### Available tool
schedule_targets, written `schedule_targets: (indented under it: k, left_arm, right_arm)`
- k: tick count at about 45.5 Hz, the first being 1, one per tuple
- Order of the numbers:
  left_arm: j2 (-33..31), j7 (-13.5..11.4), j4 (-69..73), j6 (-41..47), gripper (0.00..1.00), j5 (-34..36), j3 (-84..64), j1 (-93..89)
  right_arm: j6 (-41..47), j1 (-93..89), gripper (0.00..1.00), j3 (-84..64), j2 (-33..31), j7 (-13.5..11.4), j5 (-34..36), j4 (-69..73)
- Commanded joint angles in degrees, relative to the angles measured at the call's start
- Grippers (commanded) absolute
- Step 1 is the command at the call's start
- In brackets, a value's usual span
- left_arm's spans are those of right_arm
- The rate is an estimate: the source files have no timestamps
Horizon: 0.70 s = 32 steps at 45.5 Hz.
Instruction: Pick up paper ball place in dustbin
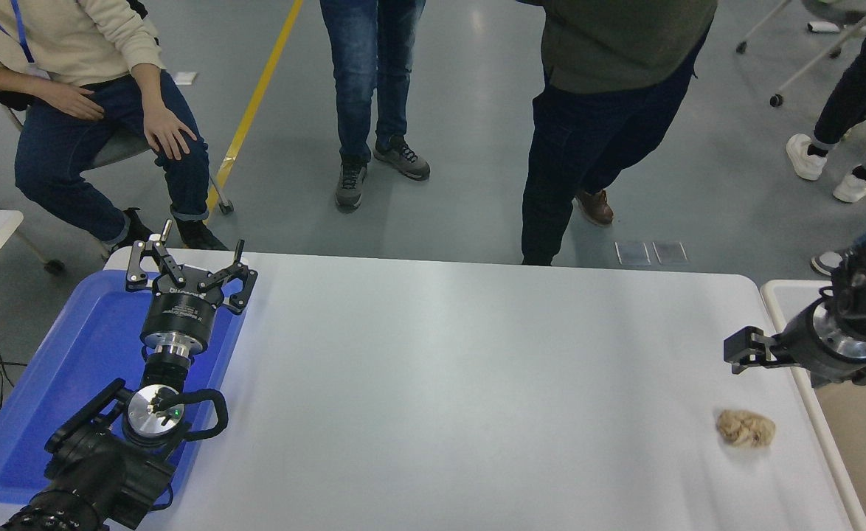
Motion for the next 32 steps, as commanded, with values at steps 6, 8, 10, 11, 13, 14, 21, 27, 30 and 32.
schedule_targets:
  k: [6, 8, 10, 11, 13, 14, 21, 27, 30, 32]
  left_arm:
    - [0.00, 0.00, 0.00, 0.00, 1.00, 0.01, -0.02, 0.00]
    - [0.00, 0.00, 0.00, 0.00, 1.00, 0.01, 0.07, 0.00]
    - [0.00, 0.00, 0.00, 0.00, 1.00, -0.08, -0.02, 0.00]
    - [0.00, 0.00, 0.00, 0.00, 1.00, 0.01, -0.02, 0.00]
    - [0.00, 0.00, 0.00, 0.00, 1.00, 0.01, -0.02, 0.00]
    - [0.00, 0.00, 0.00, 0.00, 1.00, -0.08, -0.02, 0.00]
    - [0.09, 0.00, 0.00, 0.00, 1.00, 0.01, -0.02, 0.00]
    - [0.00, 0.00, 0.00, 0.00, 1.00, 0.01, -0.02, 0.00]
    - [0.00, 0.00, 0.00, 0.00, 1.00, 0.01, -0.02, 0.00]
    - [0.00, 0.00, 0.00, 0.00, 1.00, -0.08, -0.02, 0.00]
  right_arm:
    - [-3.26, -14.47, 1.00, 5.33, 0.49, -0.12, -0.03, -11.25]
    - [-3.26, -15.79, 1.00, 5.33, 0.49, -0.12, -0.03, -12.66]
    - [-3.26, -16.59, 1.00, 5.33, 0.49, -0.12, -0.03, -13.89]
    - [-3.26, -17.02, 1.00, 5.33, 0.49, -0.12, -0.03, -14.33]
    - [-3.26, -17.73, 1.00, 5.33, 0.49, -0.12, -0.03, -14.95]
    - [-3.26, -17.99, 1.00, 5.33, 0.49, -0.12, -0.03, -15.21]
    - [-3.34, -20.80, 1.00, 5.94, 0.66, -0.12, -0.03, -17.32]
    - [-3.61, -25.11, 1.00, 9.81, 1.98, -0.12, -0.03, -20.23]
    - [-3.69, -26.34, 1.00, 11.48, 1.98, -0.12, -0.03, -20.67]
    - [-3.78, -26.52, 1.00, 11.57, 1.98, -0.12, 0.06, -20.67]
